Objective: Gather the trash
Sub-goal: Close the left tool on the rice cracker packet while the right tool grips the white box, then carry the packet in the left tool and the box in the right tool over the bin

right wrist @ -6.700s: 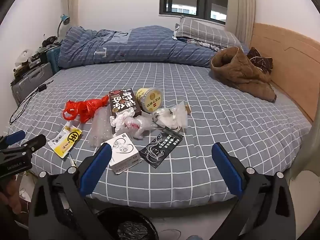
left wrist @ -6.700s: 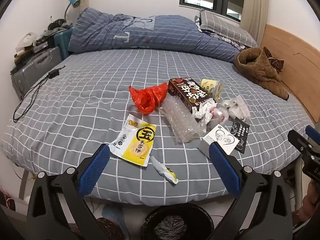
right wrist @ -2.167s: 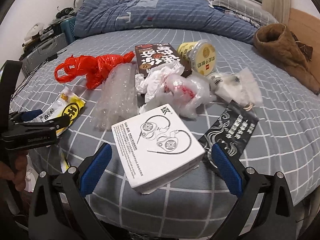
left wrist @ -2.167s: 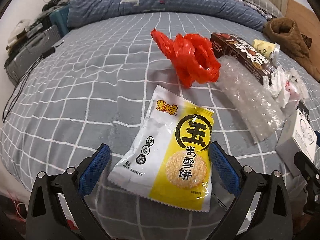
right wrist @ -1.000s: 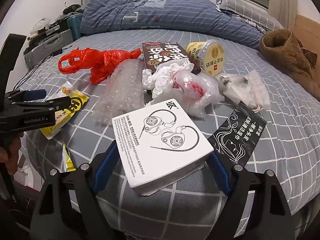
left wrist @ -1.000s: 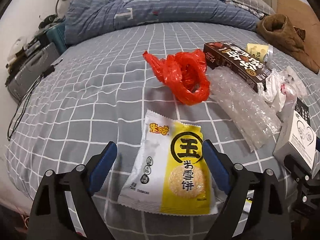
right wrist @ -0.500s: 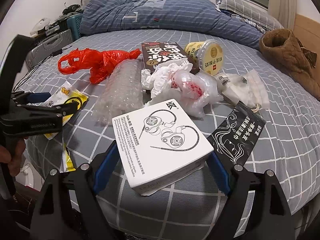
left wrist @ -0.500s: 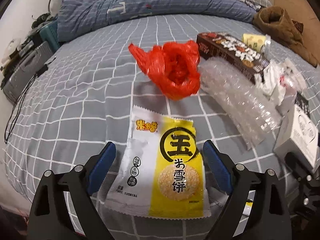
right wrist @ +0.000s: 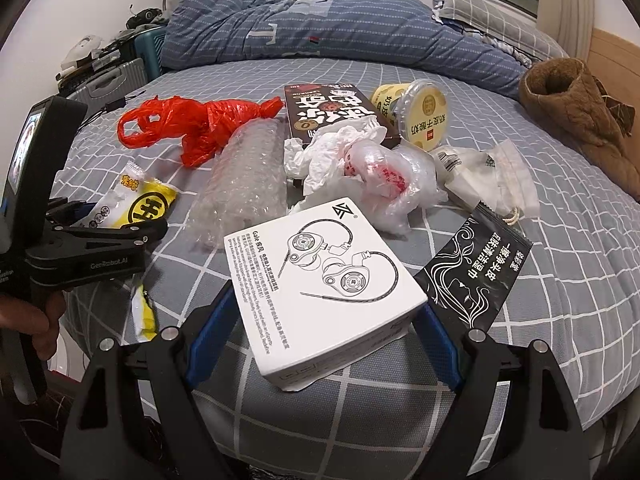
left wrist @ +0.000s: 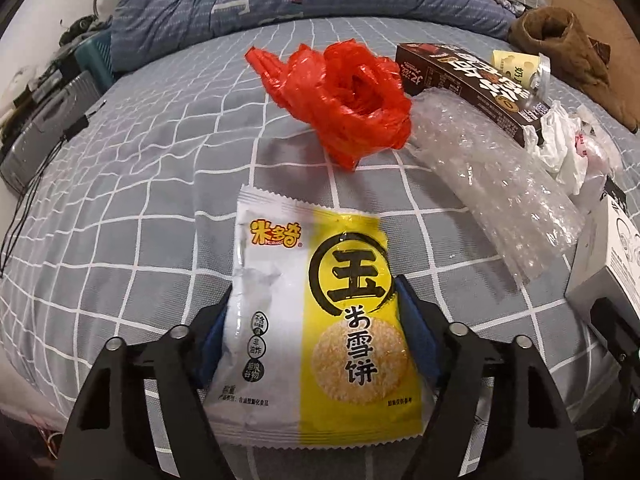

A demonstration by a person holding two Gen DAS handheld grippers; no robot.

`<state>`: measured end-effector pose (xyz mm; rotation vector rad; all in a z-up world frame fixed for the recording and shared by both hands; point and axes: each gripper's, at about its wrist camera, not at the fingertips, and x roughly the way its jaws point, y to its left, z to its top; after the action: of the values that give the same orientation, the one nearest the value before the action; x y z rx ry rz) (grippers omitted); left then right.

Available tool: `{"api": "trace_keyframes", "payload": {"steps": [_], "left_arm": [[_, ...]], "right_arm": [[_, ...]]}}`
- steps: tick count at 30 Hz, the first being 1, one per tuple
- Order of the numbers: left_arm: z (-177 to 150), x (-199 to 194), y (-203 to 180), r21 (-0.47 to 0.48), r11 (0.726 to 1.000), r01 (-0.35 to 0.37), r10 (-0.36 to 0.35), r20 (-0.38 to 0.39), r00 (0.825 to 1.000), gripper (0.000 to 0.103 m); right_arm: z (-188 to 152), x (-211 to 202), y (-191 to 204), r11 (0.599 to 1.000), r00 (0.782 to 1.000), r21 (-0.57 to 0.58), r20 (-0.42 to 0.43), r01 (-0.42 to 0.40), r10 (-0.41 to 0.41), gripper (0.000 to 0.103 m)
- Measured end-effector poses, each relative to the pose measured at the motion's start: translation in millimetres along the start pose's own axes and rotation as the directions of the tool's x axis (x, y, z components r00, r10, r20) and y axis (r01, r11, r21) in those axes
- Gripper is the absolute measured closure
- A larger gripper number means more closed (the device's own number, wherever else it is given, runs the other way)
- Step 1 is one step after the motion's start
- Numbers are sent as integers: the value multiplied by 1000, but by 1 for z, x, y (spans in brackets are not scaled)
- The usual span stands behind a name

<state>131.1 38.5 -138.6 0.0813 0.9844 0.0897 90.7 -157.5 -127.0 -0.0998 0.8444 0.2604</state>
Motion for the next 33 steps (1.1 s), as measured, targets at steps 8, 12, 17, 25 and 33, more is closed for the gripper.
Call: {"api": "trace_keyframes", "payload": {"steps": [8, 12, 17, 25, 33], "left_arm": [[2, -6, -2, 0, 1000, -3, 3, 11, 1000, 53], [3, -11, 1, -17, 1000, 2, -2, 15, 1000, 60], [1, -21, 1, -35, 999, 18, -18, 16, 1000, 64], [2, -41, -1, -46, 997, 54, -53, 23, 998, 69], [3, -56, -6, -56, 993, 100, -99, 21, 995, 78]], "right_arm": [[1, -4, 3, 1000, 1000, -8, 5, 5, -5, 23], [2, -8, 5, 1000, 1000, -14, 9, 11, -11, 23], [6, -15, 2, 1000, 1000, -12, 15, 18, -18, 23], [13, -34, -3, 999, 999, -5, 34, 32, -32, 23], [20, -58, -5, 999, 997, 3, 57, 46, -46, 23]]}}
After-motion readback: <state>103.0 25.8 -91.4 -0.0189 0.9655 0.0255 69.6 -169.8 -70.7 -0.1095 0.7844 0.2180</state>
